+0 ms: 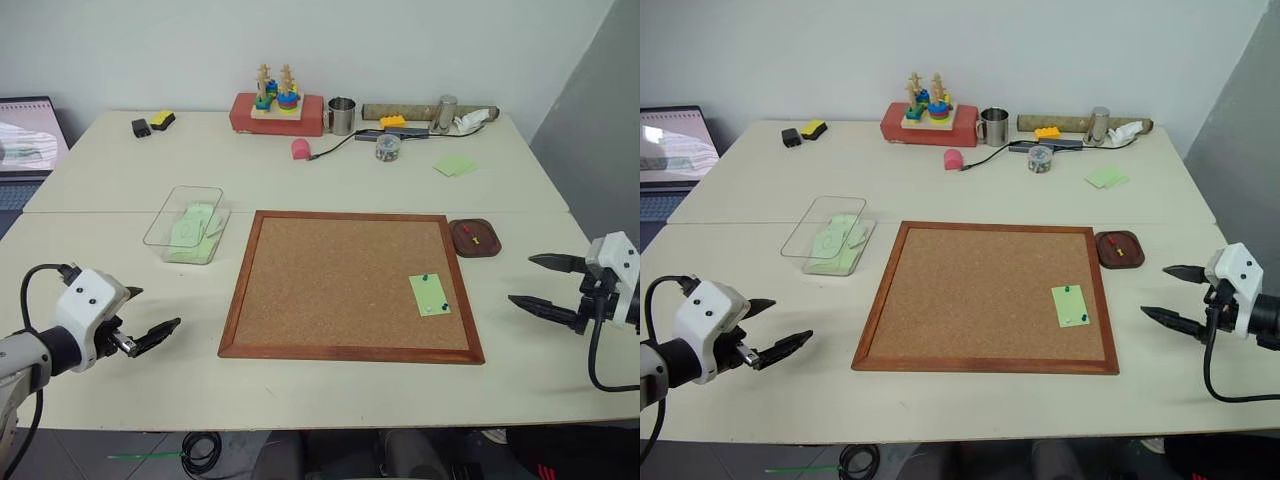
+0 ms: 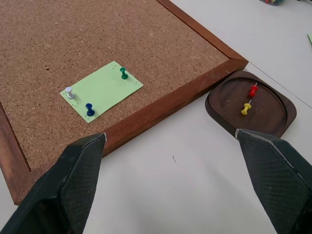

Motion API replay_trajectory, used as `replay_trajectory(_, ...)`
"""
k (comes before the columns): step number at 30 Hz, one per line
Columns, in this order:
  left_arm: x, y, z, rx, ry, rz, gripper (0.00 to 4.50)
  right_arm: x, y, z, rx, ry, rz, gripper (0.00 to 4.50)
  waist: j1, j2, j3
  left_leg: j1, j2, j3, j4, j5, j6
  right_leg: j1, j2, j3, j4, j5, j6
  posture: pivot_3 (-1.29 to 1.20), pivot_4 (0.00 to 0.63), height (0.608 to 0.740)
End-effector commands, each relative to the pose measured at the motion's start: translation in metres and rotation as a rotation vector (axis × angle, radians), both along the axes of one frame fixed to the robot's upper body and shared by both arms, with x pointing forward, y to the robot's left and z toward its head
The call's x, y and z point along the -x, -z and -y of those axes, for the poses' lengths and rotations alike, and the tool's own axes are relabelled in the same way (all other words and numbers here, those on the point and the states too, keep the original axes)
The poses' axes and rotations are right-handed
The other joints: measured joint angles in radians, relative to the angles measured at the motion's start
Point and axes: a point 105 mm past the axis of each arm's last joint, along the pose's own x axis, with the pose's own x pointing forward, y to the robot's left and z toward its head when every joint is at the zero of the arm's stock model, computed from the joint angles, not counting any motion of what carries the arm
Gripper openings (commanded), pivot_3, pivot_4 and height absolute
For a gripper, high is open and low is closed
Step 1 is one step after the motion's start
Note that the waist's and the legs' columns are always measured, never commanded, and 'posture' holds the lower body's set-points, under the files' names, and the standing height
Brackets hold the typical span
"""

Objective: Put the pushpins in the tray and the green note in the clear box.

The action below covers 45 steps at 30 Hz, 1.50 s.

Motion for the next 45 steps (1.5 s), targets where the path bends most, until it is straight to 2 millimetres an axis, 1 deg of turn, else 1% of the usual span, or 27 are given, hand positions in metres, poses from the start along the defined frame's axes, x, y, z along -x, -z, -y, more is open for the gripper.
replay_trajectory(1,0.005,-0.014,0.000,-0.011,0.031,0.022,4.45,-0.003,-0.006,0.000,0.025,-0.012,0.038,4.50,0.000,0.000,0.000,0.000,0.000,0.000,0.000,0.000,0.000,0.000,0.000,0.000,0.000,0.000,0.000,0.00,0.150,0.740)
replay_trajectory(5,0.008,-0.012,-0.001,-0.030,0.031,-0.001,4.45,-0.002,-0.007,-0.002,0.012,-0.007,0.044,4.50,-0.001,0.000,0.000,0.000,0.000,0.000,0.000,0.000,0.000,0.000,0.000,0.000,0.000,0.000,0.000,0.00,0.150,0.740)
replay_trajectory(11,-0.002,-0.017,-0.002,-0.044,0.004,0.028,4.45,-0.004,-0.005,0.001,0.020,0.008,0.042,4.50,0.002,0.000,0.000,0.000,0.000,0.000,0.000,0.000,0.000,0.000,0.000,0.000,0.000,0.000,0.000,0.00,0.150,0.740)
replay_trajectory(20,0.000,-0.019,0.001,-0.014,0.032,0.047,4.45,-0.005,-0.004,-0.001,0.016,0.006,0.047,4.50,0.003,0.000,0.000,0.000,0.000,0.000,0.000,0.000,0.000,0.000,0.000,0.000,0.001,0.000,0.000,0.00,0.150,0.740)
replay_trajectory(28,-0.007,-0.016,0.014,0.026,0.070,0.051,4.45,-0.002,-0.005,-0.003,0.018,-0.004,0.046,4.50,0.005,0.000,0.000,0.000,0.000,0.000,0.000,0.000,0.000,0.000,0.000,0.000,0.001,0.000,0.000,0.00,0.150,0.740)
replay_trajectory(33,-0.011,-0.017,0.023,0.048,0.106,0.064,4.45,0.000,-0.004,-0.006,0.011,-0.002,0.050,4.50,0.005,0.000,0.000,0.000,0.000,0.000,0.000,0.000,0.000,0.000,0.000,0.000,0.001,0.001,0.000,0.00,0.150,0.740)
replay_trajectory(34,-0.012,-0.019,0.027,0.050,0.127,0.072,4.45,0.000,-0.004,-0.007,0.009,-0.002,0.050,4.50,0.006,0.000,0.000,0.000,0.000,0.000,0.000,0.000,0.000,0.000,0.000,0.000,0.001,0.001,0.000,0.00,0.150,0.740)
replay_trajectory(36,-0.018,-0.024,0.039,0.048,0.174,0.098,4.10,0.001,-0.004,-0.008,0.006,-0.002,0.050,4.50,0.006,0.000,0.000,0.000,0.000,0.000,0.000,0.000,0.000,0.000,0.000,0.000,0.001,0.001,0.000,0.00,0.150,0.740)
replay_trajectory(37,-0.019,-0.026,0.043,0.049,0.190,0.106,4.01,0.001,-0.004,-0.008,0.006,-0.002,0.051,4.50,0.006,0.000,0.000,0.000,0.000,0.000,0.000,0.000,0.000,0.000,0.000,0.000,0.001,0.001,0.000,0.00,0.150,0.740)
replay_trajectory(38,-0.023,-0.028,0.053,0.062,0.228,0.115,3.72,0.002,-0.005,-0.009,0.004,-0.002,0.052,4.50,0.008,0.000,0.000,0.000,0.000,0.000,0.001,0.000,0.000,0.000,0.000,0.000,0.001,0.001,0.000,0.00,0.150,0.740)
replay_trajectory(39,-0.024,-0.030,0.060,0.072,0.254,0.119,3.57,0.002,-0.005,-0.009,0.003,-0.002,0.054,4.50,0.009,0.000,0.000,0.000,0.000,0.000,0.001,0.000,0.000,0.000,0.000,0.000,0.001,0.001,0.001,0.00,0.150,0.740)
replay_trajectory(40,-0.027,-0.032,0.074,0.094,0.300,0.124,3.36,0.004,-0.006,-0.011,0.001,-0.002,0.056,4.50,0.012,0.000,0.000,0.000,0.000,0.000,0.001,0.000,0.000,0.001,0.000,0.000,0.001,0.001,0.001,0.00,0.150,0.740)
replay_trajectory(43,-0.031,-0.034,0.104,0.142,0.400,0.124,2.85,0.006,-0.007,-0.015,-0.011,-0.003,0.063,4.50,0.015,0.000,0.000,0.000,-0.001,0.000,0.001,0.000,0.000,0.001,0.000,0.000,0.001,0.001,0.001,0.00,0.150,0.740)
replay_trajectory(44,-0.032,-0.034,0.112,0.152,0.424,0.124,2.62,0.007,-0.007,-0.016,-0.014,-0.002,0.064,4.50,0.015,0.000,0.000,0.000,-0.001,0.000,0.001,0.000,0.000,0.001,0.000,0.000,0.001,0.002,0.001,0.00,0.150,0.740)
replay_trajectory(45,-0.034,-0.033,0.127,0.186,0.468,0.122,2.47,0.007,-0.007,-0.019,-0.020,-0.001,0.066,4.50,0.015,0.000,0.000,0.000,-0.001,0.000,0.001,0.000,0.000,0.001,0.000,0.000,0.001,0.002,0.001,0.00,0.150,0.740)
